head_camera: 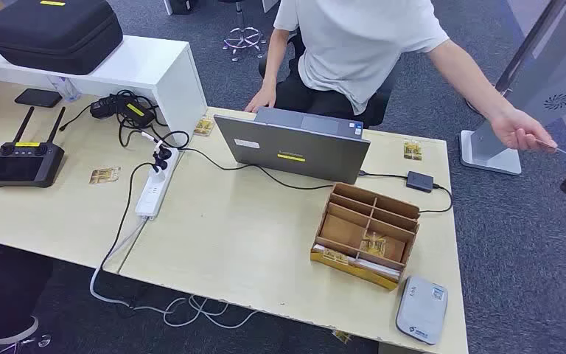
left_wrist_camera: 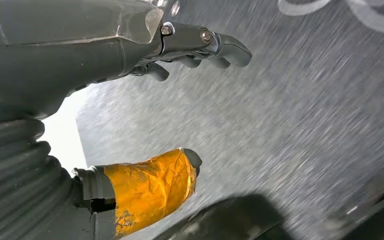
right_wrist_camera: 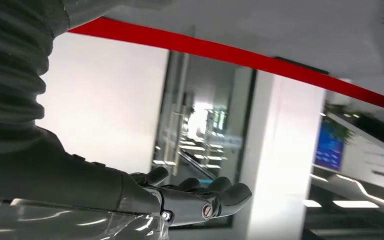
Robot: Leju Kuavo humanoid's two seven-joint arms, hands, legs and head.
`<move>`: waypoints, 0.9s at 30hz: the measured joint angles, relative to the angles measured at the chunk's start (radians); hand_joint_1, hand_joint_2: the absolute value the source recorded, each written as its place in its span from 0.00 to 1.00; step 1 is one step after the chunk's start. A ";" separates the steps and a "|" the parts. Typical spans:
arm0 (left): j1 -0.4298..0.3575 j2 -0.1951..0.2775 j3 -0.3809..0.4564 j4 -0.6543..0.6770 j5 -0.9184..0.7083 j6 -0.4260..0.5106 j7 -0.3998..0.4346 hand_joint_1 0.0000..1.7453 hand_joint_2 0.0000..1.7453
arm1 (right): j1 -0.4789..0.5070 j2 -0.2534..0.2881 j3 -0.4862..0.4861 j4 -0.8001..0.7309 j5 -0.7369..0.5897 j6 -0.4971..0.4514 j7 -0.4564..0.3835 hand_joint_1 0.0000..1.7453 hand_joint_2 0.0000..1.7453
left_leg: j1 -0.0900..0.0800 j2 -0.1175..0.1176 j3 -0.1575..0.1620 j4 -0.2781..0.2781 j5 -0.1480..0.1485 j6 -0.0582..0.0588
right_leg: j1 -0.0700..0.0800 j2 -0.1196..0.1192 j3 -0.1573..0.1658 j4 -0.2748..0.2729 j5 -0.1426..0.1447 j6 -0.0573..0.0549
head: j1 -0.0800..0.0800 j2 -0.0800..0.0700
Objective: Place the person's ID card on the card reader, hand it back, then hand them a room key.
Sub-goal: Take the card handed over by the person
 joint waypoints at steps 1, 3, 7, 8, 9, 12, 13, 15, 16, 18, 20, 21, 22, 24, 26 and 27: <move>0.000 -0.001 -0.004 0.000 -0.001 0.011 -0.011 0.00 1.00 | -0.002 0.013 0.005 -0.008 0.005 -0.001 0.001 0.00 1.00 | 0.000 0.000 0.000 0.000 0.000 0.000 | 0.000 0.000 0.000 0.000 0.000 0.000 | 0.000 0.000; 0.000 -0.005 -0.018 0.000 -0.002 0.039 -0.036 0.00 1.00 | -0.007 0.050 0.019 -0.028 0.019 -0.005 0.002 0.00 1.00 | 0.000 -0.001 0.000 0.000 0.001 -0.001 | 0.000 -0.001 0.000 0.000 0.000 0.000 | 0.000 0.000; 0.000 -0.017 -0.045 0.001 0.000 0.058 -0.053 0.00 1.00 | -0.015 0.141 0.046 -0.067 0.034 -0.031 -0.002 0.00 1.00 | 0.001 -0.002 -0.001 0.000 0.001 -0.001 | 0.001 -0.001 0.000 0.001 0.000 0.000 | 0.000 0.000; 0.000 -0.020 -0.047 0.001 0.000 0.055 -0.053 0.00 1.00 | -0.015 0.161 0.051 -0.076 0.035 -0.036 -0.006 0.00 1.00 | 0.001 -0.002 -0.001 0.000 0.001 -0.001 | 0.001 -0.001 0.000 0.001 0.000 0.000 | 0.000 0.000; 0.000 -0.021 -0.048 0.002 0.001 0.050 -0.053 0.00 1.00 | -0.015 0.181 0.056 -0.085 0.036 -0.039 -0.011 0.00 1.00 | 0.001 -0.002 -0.001 0.000 0.001 -0.001 | 0.001 -0.001 0.000 0.000 0.000 0.000 | 0.000 0.000; 0.000 -0.023 -0.050 0.002 0.003 0.029 -0.058 0.00 0.75 | -0.014 0.229 0.069 -0.109 0.042 -0.044 -0.018 0.00 1.00 | 0.001 -0.002 -0.001 0.000 0.001 -0.001 | 0.001 -0.002 -0.001 0.000 0.000 0.000 | 0.000 0.000; -0.001 -0.023 -0.050 0.002 0.003 0.016 -0.061 0.00 0.50 | -0.014 0.242 0.073 -0.116 0.042 -0.044 -0.019 0.00 1.00 | 0.001 -0.002 -0.001 0.000 0.001 -0.001 | 0.001 -0.002 -0.001 0.000 0.000 0.000 | 0.000 0.000; -0.001 -0.024 -0.050 0.003 0.006 -0.021 -0.064 0.00 0.00 | -0.014 0.263 0.076 -0.125 0.042 -0.044 -0.023 0.00 1.00 | 0.001 -0.003 -0.001 0.000 0.001 -0.001 | 0.001 -0.002 -0.001 0.000 0.000 0.000 | 0.000 0.000; -0.002 -0.024 -0.050 0.004 0.011 -0.049 -0.065 0.00 0.00 | -0.014 0.272 0.078 -0.129 0.042 -0.044 -0.027 0.00 1.00 | 0.001 -0.003 -0.001 0.000 0.001 -0.001 | 0.001 -0.002 -0.001 0.000 0.000 0.000 | 0.000 0.000; -0.005 -0.025 -0.048 0.005 0.028 -0.120 -0.072 0.00 0.50 | -0.014 0.288 0.080 -0.132 0.041 -0.044 -0.038 0.00 1.00 | 0.001 -0.002 -0.001 0.000 0.001 -0.001 | 0.001 -0.002 0.000 0.000 0.000 0.000 | 0.000 0.000; -0.007 -0.030 -0.043 0.005 0.048 -0.185 -0.084 0.00 1.00 | -0.014 0.302 0.084 -0.134 0.038 -0.044 -0.048 0.00 1.00 | 0.000 -0.003 -0.001 0.000 0.001 -0.001 | 0.001 -0.002 0.000 0.000 0.000 0.000 | 0.000 0.000; -0.008 -0.034 -0.041 0.005 0.054 -0.205 -0.089 0.00 1.00 | -0.014 0.307 0.086 -0.134 0.036 -0.044 -0.051 0.00 1.00 | 0.000 -0.003 -0.001 0.000 0.001 -0.001 | 0.000 -0.003 0.000 0.000 0.000 0.000 | 0.000 0.000; -0.008 -0.037 -0.040 0.005 0.058 -0.217 -0.093 0.00 1.00 | -0.014 0.311 0.087 -0.134 0.034 -0.044 -0.054 0.00 1.00 | 0.000 -0.003 -0.002 0.000 0.001 -0.001 | 0.000 -0.003 0.000 0.000 0.000 0.000 | 0.000 0.000; -0.008 -0.041 -0.039 0.005 0.063 -0.228 -0.096 0.00 1.00 | -0.014 0.315 0.087 -0.134 0.031 -0.044 -0.057 0.00 1.00 | 0.000 -0.003 -0.002 0.000 0.001 -0.001 | 0.000 -0.003 0.000 0.000 0.000 0.000 | 0.000 0.000; -0.009 -0.042 -0.037 0.005 0.066 -0.232 -0.097 0.00 1.00 | -0.014 0.317 0.088 -0.134 0.029 -0.044 -0.059 0.00 1.00 | 0.000 -0.003 -0.002 0.000 0.001 -0.001 | 0.000 -0.003 0.000 0.000 0.000 0.000 | 0.000 0.000; -0.009 -0.043 -0.035 0.005 0.067 -0.234 -0.097 0.00 1.00 | -0.013 0.318 0.088 -0.134 0.027 -0.044 -0.060 0.25 1.00 | 0.000 -0.003 -0.002 0.000 0.001 -0.001 | 0.000 -0.003 -0.001 0.000 0.000 0.000 | 0.000 0.000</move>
